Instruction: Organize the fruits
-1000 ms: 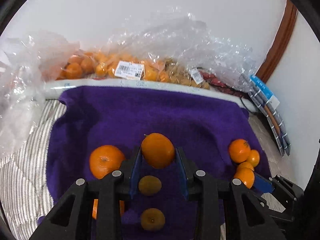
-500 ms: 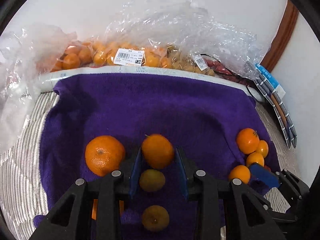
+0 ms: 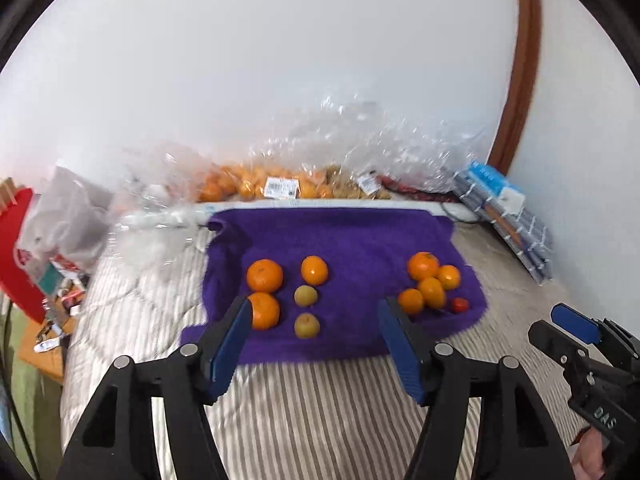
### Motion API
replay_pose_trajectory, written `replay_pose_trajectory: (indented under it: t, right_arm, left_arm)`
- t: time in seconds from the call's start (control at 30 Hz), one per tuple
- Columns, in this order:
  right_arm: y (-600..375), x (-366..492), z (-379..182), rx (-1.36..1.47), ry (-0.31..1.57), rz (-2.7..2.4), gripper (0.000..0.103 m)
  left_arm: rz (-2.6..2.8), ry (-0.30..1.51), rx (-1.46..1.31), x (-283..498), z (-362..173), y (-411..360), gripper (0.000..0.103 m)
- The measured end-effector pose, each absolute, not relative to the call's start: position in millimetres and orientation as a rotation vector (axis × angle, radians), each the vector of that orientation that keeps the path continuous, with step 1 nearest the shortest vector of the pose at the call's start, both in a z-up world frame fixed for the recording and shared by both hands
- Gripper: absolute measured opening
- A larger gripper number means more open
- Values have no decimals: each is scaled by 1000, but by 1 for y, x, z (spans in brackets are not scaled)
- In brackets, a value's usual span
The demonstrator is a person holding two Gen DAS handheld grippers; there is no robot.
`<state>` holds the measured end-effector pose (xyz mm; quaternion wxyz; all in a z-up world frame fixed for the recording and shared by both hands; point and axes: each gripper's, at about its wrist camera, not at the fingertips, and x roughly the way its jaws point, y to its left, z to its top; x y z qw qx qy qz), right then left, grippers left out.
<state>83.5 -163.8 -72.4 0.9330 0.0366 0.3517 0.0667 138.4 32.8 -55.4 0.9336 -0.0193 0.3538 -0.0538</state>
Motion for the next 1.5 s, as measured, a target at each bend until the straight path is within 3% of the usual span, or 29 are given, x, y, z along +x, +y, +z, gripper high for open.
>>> replay_pose_trajectory:
  t: [0.13, 0.2, 0.3, 0.4, 1.5]
  right_arm:
    - [-173, 41, -59, 75, 700, 101, 53]
    - [-177, 25, -54, 69, 690, 80, 70]
    - [-182, -3, -44, 67, 641, 47, 85]
    - [-184, -21, -37, 58, 616, 36, 95]
    - [-193, -52, -25, 65, 591, 0, 96]
  left_arm:
    - [-52, 662, -28, 91, -36, 33, 74]
    - [-42, 649, -34, 74, -31, 33, 78]
    - [-28, 636, -45, 51, -26, 30, 81]
    - [-18, 633, -42, 37, -26, 27, 81]
    - [6, 596, -27, 11, -15, 16, 83]
